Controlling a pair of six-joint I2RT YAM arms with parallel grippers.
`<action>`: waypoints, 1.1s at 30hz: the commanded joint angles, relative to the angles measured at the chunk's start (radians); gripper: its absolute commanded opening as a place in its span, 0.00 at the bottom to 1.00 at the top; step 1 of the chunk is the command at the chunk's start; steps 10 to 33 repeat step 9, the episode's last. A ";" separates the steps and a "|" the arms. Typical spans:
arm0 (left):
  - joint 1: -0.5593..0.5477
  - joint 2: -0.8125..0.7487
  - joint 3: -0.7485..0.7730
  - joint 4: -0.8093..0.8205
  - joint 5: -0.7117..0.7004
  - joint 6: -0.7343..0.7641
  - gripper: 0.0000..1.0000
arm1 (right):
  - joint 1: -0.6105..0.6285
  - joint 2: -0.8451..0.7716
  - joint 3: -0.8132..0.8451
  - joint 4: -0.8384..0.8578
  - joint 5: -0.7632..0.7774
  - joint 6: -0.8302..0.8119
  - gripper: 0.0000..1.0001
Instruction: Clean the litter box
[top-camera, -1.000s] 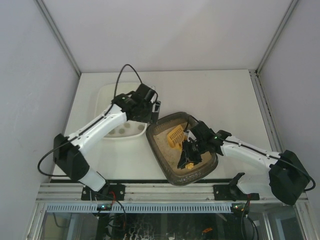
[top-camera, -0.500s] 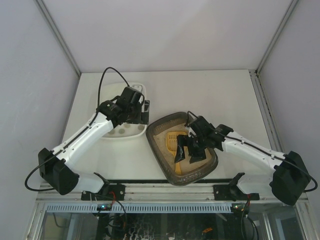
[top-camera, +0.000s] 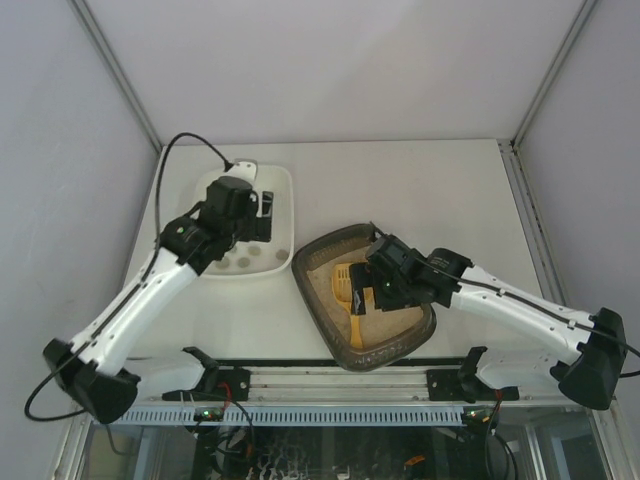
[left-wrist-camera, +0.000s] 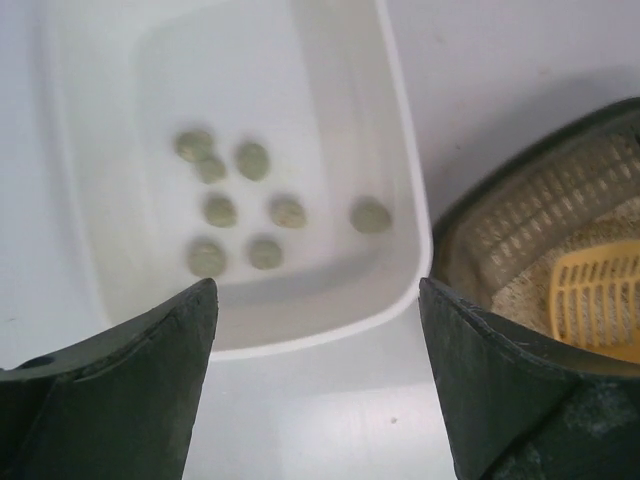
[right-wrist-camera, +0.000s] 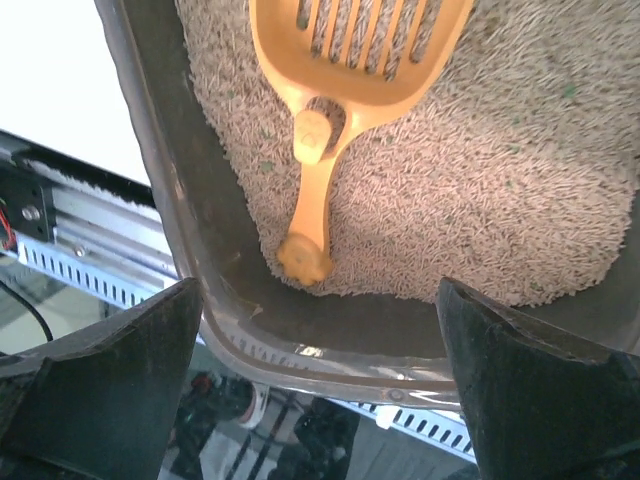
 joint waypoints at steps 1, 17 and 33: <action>0.016 -0.182 -0.110 0.083 -0.186 0.139 0.86 | 0.011 -0.094 0.035 0.098 0.124 0.025 1.00; 0.270 -0.403 -0.362 0.159 -0.031 0.215 0.87 | -0.081 -0.304 0.177 0.361 0.172 -0.136 1.00; 0.270 -0.403 -0.362 0.159 -0.031 0.215 0.87 | -0.081 -0.304 0.177 0.361 0.172 -0.136 1.00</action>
